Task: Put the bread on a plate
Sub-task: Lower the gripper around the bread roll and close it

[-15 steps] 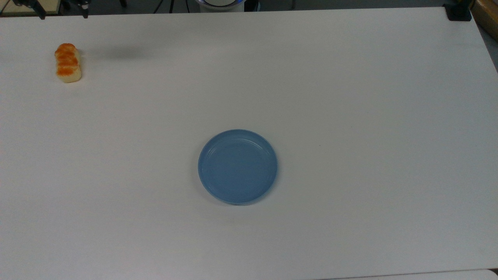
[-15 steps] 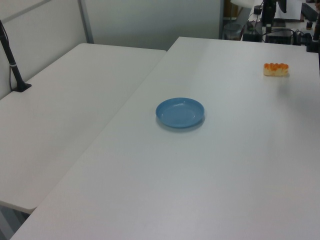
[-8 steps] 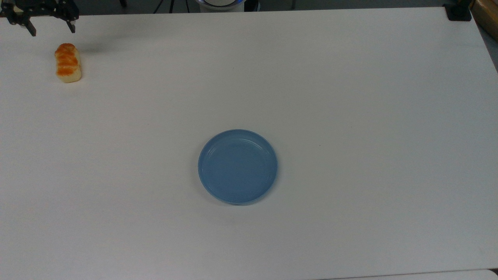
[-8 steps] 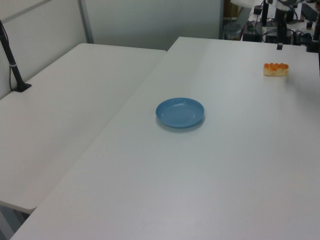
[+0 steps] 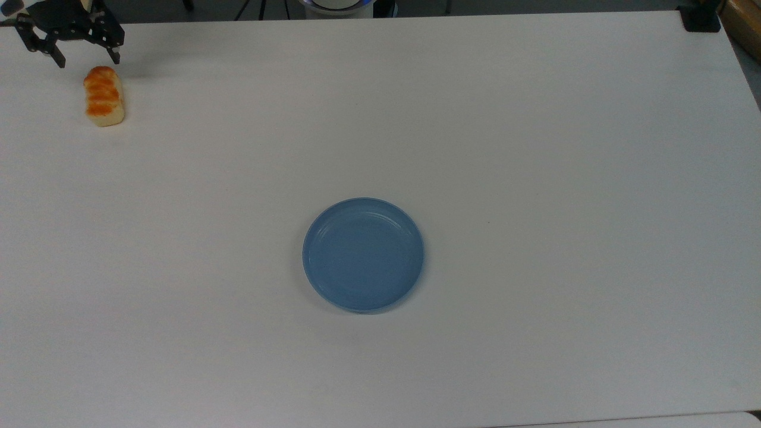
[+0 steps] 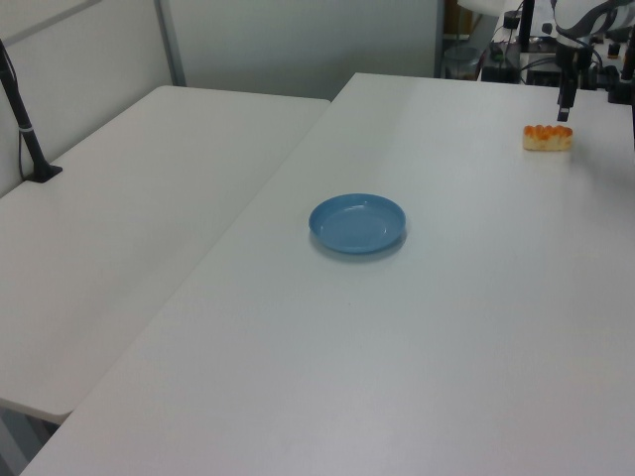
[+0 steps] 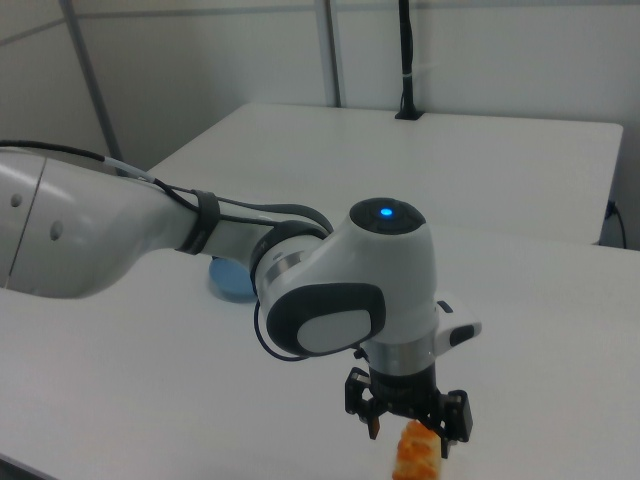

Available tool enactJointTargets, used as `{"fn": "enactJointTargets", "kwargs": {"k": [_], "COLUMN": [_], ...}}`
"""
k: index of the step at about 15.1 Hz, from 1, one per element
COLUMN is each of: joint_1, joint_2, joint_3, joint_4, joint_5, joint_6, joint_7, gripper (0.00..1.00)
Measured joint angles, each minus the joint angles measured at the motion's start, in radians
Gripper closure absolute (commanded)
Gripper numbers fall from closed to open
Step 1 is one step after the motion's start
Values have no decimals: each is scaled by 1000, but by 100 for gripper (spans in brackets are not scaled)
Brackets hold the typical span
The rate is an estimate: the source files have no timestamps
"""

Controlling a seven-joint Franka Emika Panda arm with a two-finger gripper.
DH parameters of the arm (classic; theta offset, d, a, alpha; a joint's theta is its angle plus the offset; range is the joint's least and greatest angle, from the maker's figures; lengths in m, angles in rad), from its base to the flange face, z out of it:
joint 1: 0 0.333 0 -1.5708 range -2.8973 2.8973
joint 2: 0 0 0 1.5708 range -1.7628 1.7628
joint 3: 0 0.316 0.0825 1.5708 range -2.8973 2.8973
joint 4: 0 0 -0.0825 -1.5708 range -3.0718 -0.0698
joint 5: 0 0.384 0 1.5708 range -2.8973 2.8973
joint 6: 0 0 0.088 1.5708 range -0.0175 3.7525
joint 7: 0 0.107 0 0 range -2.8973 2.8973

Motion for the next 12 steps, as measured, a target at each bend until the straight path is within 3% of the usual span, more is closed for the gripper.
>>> {"fn": "enactJointTargets", "kwargs": {"k": [4, 7, 8, 9, 10, 11, 12], "joint_1": [-4, -2, -2, -2, -1, -1, -1], "joint_2": [50, 103, 116, 123, 126, 126, 126], "joint_3": [1, 7, 9, 10, 11, 11, 11], "joint_4": [-1, -2, -1, -1, -1, -1, 1], "joint_5": [46, 128, 139, 144, 145, 146, 147], "joint_6": [69, 95, 100, 103, 104, 104, 104], "joint_7": [-2, -2, -2, -2, -2, -1, -1], "gripper": [0, 1, 18, 46, 65, 79, 82]}}
